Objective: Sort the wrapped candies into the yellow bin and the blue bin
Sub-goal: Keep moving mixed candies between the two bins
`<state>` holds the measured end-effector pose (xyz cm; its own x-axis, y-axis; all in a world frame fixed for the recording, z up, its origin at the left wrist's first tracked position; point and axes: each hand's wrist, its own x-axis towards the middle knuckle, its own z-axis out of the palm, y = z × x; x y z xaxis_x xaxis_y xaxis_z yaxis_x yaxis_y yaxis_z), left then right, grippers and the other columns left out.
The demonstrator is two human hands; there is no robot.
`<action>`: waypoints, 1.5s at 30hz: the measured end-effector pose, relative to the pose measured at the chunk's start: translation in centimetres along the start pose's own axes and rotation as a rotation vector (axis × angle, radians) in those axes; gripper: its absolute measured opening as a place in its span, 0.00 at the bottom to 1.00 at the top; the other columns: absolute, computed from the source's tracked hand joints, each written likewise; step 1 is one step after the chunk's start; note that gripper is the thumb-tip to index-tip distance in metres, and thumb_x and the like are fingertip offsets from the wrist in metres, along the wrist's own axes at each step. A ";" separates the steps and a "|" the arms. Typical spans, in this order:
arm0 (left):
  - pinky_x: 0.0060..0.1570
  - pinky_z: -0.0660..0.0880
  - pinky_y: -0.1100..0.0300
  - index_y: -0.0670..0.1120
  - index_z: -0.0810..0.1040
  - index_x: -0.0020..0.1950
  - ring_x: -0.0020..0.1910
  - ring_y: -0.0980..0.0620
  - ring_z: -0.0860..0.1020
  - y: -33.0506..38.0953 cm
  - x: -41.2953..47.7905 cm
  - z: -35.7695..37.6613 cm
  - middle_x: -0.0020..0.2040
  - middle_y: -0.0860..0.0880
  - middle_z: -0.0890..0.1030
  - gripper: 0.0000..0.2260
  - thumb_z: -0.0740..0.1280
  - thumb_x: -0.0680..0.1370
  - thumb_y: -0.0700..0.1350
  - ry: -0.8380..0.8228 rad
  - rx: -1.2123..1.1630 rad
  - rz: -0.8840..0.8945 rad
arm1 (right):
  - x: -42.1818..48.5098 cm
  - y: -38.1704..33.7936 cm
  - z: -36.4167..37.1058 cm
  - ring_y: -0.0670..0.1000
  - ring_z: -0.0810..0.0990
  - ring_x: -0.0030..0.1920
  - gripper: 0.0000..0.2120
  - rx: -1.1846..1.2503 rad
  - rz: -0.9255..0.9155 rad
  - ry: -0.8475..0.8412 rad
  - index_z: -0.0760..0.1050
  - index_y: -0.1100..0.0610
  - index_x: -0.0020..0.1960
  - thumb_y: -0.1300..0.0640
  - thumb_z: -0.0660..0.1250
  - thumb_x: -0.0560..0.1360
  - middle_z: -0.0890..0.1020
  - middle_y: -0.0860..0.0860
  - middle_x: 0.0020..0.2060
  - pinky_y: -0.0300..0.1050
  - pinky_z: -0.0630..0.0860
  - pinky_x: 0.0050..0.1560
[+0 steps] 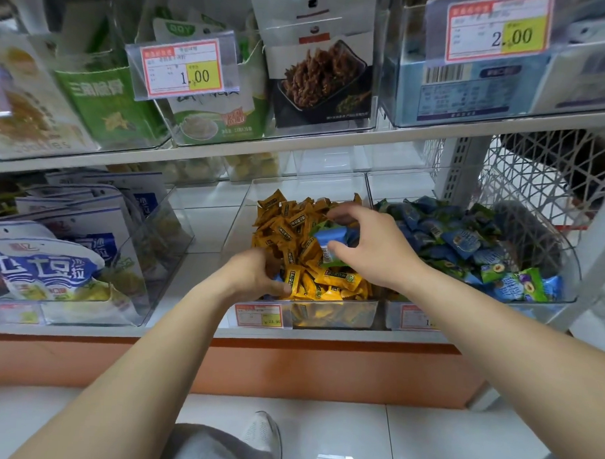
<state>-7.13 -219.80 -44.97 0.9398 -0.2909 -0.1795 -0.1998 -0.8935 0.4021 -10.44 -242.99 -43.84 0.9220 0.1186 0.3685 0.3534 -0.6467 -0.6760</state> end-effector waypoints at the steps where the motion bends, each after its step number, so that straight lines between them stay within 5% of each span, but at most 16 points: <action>1: 0.37 0.72 0.63 0.51 0.81 0.48 0.42 0.57 0.77 0.1 -0.1 -0.2 0.42 0.57 0.80 0.10 0.77 0.71 0.52 -0.007 0.016 0.019 | 0.0 0.0 -0.1 0.38 0.74 0.55 0.22 0.006 0.004 0.004 0.75 0.51 0.66 0.58 0.73 0.74 0.76 0.39 0.54 0.17 0.66 0.47; 5: 0.33 0.70 0.67 0.52 0.82 0.38 0.39 0.56 0.79 -0.3 -0.3 -0.9 0.38 0.55 0.82 0.06 0.75 0.73 0.43 -0.022 0.019 0.043 | 0.0 -0.2 -0.2 0.39 0.75 0.54 0.22 0.046 0.017 0.020 0.77 0.53 0.66 0.58 0.74 0.72 0.78 0.41 0.55 0.16 0.66 0.48; 10: 0.38 0.73 0.62 0.51 0.83 0.49 0.42 0.56 0.78 -0.6 -0.4 -0.5 0.45 0.51 0.82 0.06 0.75 0.74 0.48 -0.083 0.120 -0.015 | -0.1 -0.2 -0.2 0.38 0.76 0.53 0.21 0.045 0.037 0.011 0.77 0.51 0.65 0.57 0.73 0.73 0.79 0.41 0.54 0.18 0.67 0.47; 15: 0.39 0.76 0.59 0.53 0.82 0.49 0.43 0.52 0.80 0.3 -0.9 -1.8 0.44 0.52 0.82 0.04 0.72 0.75 0.46 0.180 0.044 0.015 | 0.0 -0.4 -0.3 0.34 0.75 0.50 0.21 0.094 0.047 0.033 0.77 0.52 0.65 0.59 0.72 0.72 0.78 0.41 0.53 0.17 0.66 0.47; 18: 0.36 0.80 0.57 0.53 0.79 0.48 0.41 0.50 0.83 2.0 -1.6 -2.5 0.47 0.51 0.81 0.05 0.70 0.77 0.43 0.439 -0.401 0.030 | 0.3 -0.3 -0.1 0.30 0.73 0.51 0.21 0.201 0.095 0.060 0.76 0.50 0.64 0.61 0.71 0.73 0.78 0.40 0.53 0.17 0.66 0.46; 21: 0.37 0.80 0.61 0.46 0.78 0.52 0.46 0.47 0.85 5.1 -2.2 -1.8 0.52 0.43 0.82 0.04 0.69 0.79 0.39 0.389 -1.040 0.023 | 0.7 -0.4 0.4 0.35 0.76 0.54 0.20 0.410 0.199 0.123 0.75 0.51 0.65 0.62 0.70 0.74 0.78 0.42 0.54 0.20 0.70 0.47; 23: 0.40 0.82 0.59 0.45 0.77 0.52 0.48 0.46 0.85 6.7 -2.1 -0.8 0.52 0.42 0.82 0.04 0.68 0.79 0.37 0.379 -1.158 0.029 | 1.1 -0.5 0.4 0.45 0.78 0.58 0.19 0.565 0.295 0.184 0.75 0.49 0.64 0.62 0.70 0.75 0.79 0.47 0.57 0.32 0.76 0.55; 26: 0.44 0.83 0.53 0.47 0.77 0.54 0.52 0.42 0.83 8.2 -1.6 0.3 0.55 0.43 0.81 0.07 0.68 0.79 0.37 0.400 -1.218 0.031 | 1.3 -0.8 0.3 0.56 0.80 0.59 0.17 0.784 0.434 0.236 0.74 0.50 0.65 0.61 0.67 0.78 0.80 0.55 0.60 0.57 0.78 0.61; 33: 0.52 0.82 0.53 0.51 0.80 0.53 0.57 0.50 0.81 10.6 -1.5 2.0 0.56 0.47 0.82 0.09 0.71 0.77 0.39 0.433 -1.151 0.141 | 0.6 -1.0 0.2 0.51 0.83 0.52 0.13 0.932 0.468 0.223 0.72 0.50 0.66 0.54 0.64 0.82 0.78 0.51 0.58 0.47 0.83 0.42; 37: 0.42 0.76 0.70 0.56 0.81 0.52 0.49 0.63 0.82 10.9 -1.4 1.8 0.48 0.57 0.85 0.09 0.72 0.77 0.41 0.403 -1.083 0.242 | 0.2 -0.6 -1.1 0.55 0.84 0.50 0.16 0.971 0.490 0.220 0.75 0.52 0.63 0.57 0.72 0.77 0.80 0.54 0.57 0.45 0.81 0.38; 40: 0.43 0.75 0.72 0.56 0.82 0.55 0.50 0.67 0.80 10.0 -1.0 1.6 0.48 0.62 0.85 0.08 0.70 0.78 0.45 0.357 -0.908 0.289 | 0.3 0.6 -2.9 0.51 0.83 0.48 0.16 0.723 0.403 0.337 0.77 0.51 0.60 0.59 0.74 0.74 0.80 0.49 0.54 0.40 0.79 0.38; 43: 0.48 0.74 0.68 0.54 0.81 0.59 0.52 0.66 0.78 7.6 -0.3 1.2 0.51 0.61 0.82 0.11 0.69 0.78 0.51 0.387 -0.534 0.254 | 0.2 3.4 -5.3 0.47 0.74 0.50 0.19 -0.022 0.107 0.467 0.75 0.50 0.64 0.58 0.72 0.74 0.76 0.51 0.56 0.35 0.68 0.47; 45: 0.47 0.74 0.66 0.55 0.82 0.56 0.50 0.64 0.78 6.2 -0.1 1.1 0.50 0.61 0.82 0.08 0.69 0.78 0.51 0.320 -0.343 0.255 | -0.3 5.7 -6.5 0.53 0.74 0.51 0.20 -0.274 0.071 0.441 0.72 0.52 0.68 0.57 0.68 0.77 0.72 0.56 0.61 0.40 0.69 0.50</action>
<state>-8.72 -225.68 -43.41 0.9214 -0.3176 0.2238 -0.3814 -0.6294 0.6771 -9.71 -251.62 -43.67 0.7673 -0.2230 0.6013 0.1834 -0.8221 -0.5389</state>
